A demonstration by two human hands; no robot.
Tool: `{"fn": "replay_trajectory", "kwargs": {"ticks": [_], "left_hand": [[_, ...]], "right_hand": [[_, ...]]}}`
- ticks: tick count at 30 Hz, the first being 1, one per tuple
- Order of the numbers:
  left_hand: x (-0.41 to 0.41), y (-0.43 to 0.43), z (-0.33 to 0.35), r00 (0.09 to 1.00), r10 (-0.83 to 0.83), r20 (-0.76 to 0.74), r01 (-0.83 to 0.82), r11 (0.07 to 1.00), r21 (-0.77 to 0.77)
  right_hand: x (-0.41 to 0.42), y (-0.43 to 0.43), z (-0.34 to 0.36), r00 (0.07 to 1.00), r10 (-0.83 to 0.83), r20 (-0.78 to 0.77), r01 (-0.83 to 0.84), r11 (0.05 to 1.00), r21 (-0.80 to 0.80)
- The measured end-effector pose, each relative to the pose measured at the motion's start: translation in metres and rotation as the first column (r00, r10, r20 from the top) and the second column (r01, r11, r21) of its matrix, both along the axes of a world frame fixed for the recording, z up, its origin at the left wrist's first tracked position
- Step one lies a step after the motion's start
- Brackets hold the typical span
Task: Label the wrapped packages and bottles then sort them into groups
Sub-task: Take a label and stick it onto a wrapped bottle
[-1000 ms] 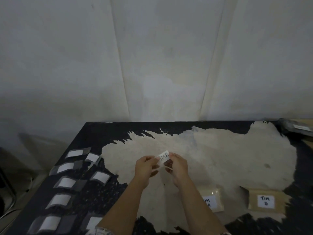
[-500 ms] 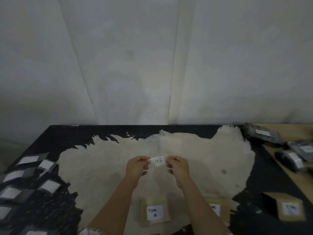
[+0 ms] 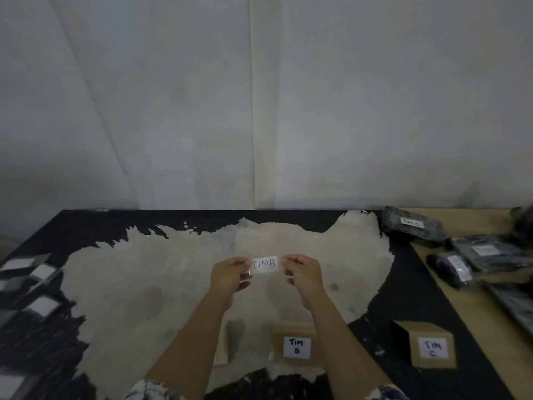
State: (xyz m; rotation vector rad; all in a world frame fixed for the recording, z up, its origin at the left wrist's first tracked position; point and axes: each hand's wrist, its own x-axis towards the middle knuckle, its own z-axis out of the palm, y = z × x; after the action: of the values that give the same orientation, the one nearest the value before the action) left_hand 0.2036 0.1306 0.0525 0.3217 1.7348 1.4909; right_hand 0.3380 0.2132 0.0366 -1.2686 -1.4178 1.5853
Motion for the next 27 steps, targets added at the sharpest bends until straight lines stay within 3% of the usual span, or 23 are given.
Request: {"fn": "replay_trajectory", "kwargs": {"ticks": [9,15,27], "left_hand": [[0.094,-0.007,-0.006,0.998,0.026,-0.057,-0.026,1.0,0.001],[0.187,0.005,-0.015,0.996,-0.038,-0.083,0.036,0.999,-0.035],[0.36,0.124,-0.021,0.951,-0.218,-0.219,0.211,0.976,-0.055]], "right_hand": [[0.106,-0.007,0.002,1.0,-0.027,0.011,0.027,1.0,-0.006],[0.206,-0.002,-0.008,0.991,-0.052,0.121,0.049,0.998,0.03],[0.383,0.091,-0.012,0.964,-0.24,0.118,0.234,0.97,0.06]]}}
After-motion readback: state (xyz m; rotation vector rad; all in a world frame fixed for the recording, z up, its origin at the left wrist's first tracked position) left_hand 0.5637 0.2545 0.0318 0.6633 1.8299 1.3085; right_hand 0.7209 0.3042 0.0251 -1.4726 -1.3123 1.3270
